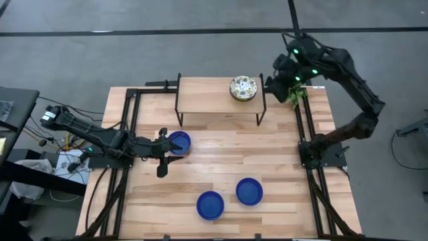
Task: Pick & Place Mini bowls
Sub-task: Put the bottom right blue bowl on the shelf
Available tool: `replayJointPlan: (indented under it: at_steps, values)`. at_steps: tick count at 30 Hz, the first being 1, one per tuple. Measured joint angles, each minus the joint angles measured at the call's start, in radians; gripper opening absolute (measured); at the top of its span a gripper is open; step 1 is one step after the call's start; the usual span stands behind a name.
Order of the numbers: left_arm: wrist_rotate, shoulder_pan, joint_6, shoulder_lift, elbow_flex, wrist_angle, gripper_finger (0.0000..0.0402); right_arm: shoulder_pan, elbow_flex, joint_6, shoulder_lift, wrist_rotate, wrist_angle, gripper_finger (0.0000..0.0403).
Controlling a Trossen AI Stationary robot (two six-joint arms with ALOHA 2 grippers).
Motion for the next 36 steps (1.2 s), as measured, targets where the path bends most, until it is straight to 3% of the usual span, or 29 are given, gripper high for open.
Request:
replayJointPlan:
  at_steps: [11, 18, 24, 29, 32, 36]
  values:
    - [0.0, 0.0, 0.0, 0.0, 0.0, 0.011, 0.0154, 0.243, 0.0, 0.182, -0.186, -0.008, -0.015, 0.0107]
    - [0.0, 0.0, 0.0, 0.0, 0.0, 0.02, 0.0154, 0.445, -0.024, 0.364, -0.259, 0.15, -0.007, 0.0107]
    - [0.0, 0.0, 0.0, 0.0, 0.0, 0.024, 0.0154, 0.63, -0.263, 0.527, -0.327, 0.244, 0.12, 0.0107]
    - [0.0, 0.0, 0.0, 0.0, 0.0, 0.026, 0.0154, 0.78, -0.519, 0.559, -0.347, 0.248, 0.455, 0.0107]
    - [0.0, 0.0, 0.0, 0.0, 0.0, 0.03, 0.0154, 0.863, -0.617, 0.568, -0.318, 0.247, 0.592, 0.0107]
    - [0.0, 0.0, 0.0, 0.0, 0.0, 0.031, 0.0154, 0.954, -0.664, 0.622, -0.228, 0.247, 0.642, 0.0107]
